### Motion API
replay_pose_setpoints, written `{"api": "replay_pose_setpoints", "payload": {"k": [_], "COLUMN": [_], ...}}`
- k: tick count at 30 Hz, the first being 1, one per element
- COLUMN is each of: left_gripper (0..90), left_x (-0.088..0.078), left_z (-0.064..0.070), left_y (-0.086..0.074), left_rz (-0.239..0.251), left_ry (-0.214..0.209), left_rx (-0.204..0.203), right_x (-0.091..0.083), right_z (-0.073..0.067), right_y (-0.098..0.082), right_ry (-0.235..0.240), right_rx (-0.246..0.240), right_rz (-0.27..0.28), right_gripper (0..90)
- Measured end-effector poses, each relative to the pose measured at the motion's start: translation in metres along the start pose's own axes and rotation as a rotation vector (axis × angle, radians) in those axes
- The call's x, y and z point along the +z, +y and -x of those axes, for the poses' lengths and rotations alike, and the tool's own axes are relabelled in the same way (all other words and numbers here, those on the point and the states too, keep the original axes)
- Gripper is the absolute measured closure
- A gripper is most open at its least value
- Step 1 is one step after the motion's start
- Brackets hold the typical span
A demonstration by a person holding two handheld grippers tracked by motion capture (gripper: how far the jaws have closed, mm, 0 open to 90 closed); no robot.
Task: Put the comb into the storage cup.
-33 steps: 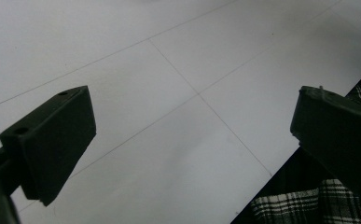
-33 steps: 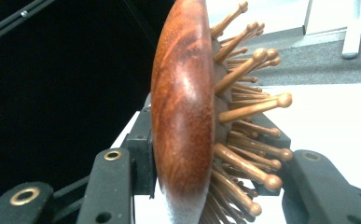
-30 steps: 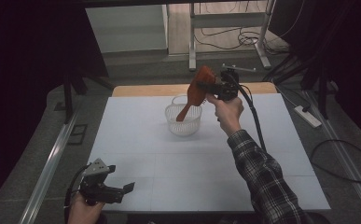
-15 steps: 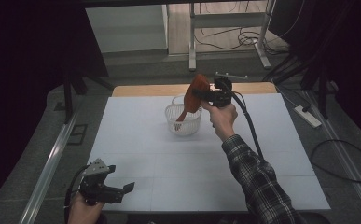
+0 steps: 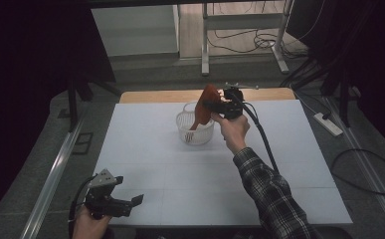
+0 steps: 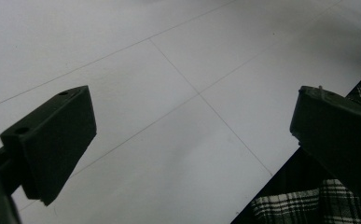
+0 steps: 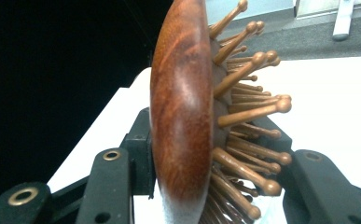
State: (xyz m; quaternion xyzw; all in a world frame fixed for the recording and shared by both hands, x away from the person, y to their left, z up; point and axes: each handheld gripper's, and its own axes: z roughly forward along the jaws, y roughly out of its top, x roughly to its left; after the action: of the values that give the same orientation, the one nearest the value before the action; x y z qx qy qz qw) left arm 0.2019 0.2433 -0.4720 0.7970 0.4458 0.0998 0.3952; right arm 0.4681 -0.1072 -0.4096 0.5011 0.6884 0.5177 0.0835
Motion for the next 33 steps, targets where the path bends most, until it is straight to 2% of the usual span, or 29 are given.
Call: {"api": "replay_pose_setpoints", "payload": {"k": [3, 15, 33], "left_gripper": [1.2, 1.3, 1.5], "left_x": [0.0, 0.0, 0.001], "left_z": [0.0, 0.0, 0.0], "left_y": [0.0, 0.0, 0.001], "left_rz": [-0.001, -0.008, -0.011], "left_ry": [0.0, 0.002, 0.003], "left_rx": [0.001, 0.006, 0.002], "right_x": [0.001, 0.001, -0.001], "right_z": [0.001, 0.007, 0.021], "right_y": [-0.002, -0.01, -0.017], "right_ry": [-0.004, 0.0, -0.032], "right_rx": [-0.004, 0.038, 0.041], "right_rz": [-0.004, 0.008, -0.015], "right_gripper": [51.5, 47.8, 40.9]}}
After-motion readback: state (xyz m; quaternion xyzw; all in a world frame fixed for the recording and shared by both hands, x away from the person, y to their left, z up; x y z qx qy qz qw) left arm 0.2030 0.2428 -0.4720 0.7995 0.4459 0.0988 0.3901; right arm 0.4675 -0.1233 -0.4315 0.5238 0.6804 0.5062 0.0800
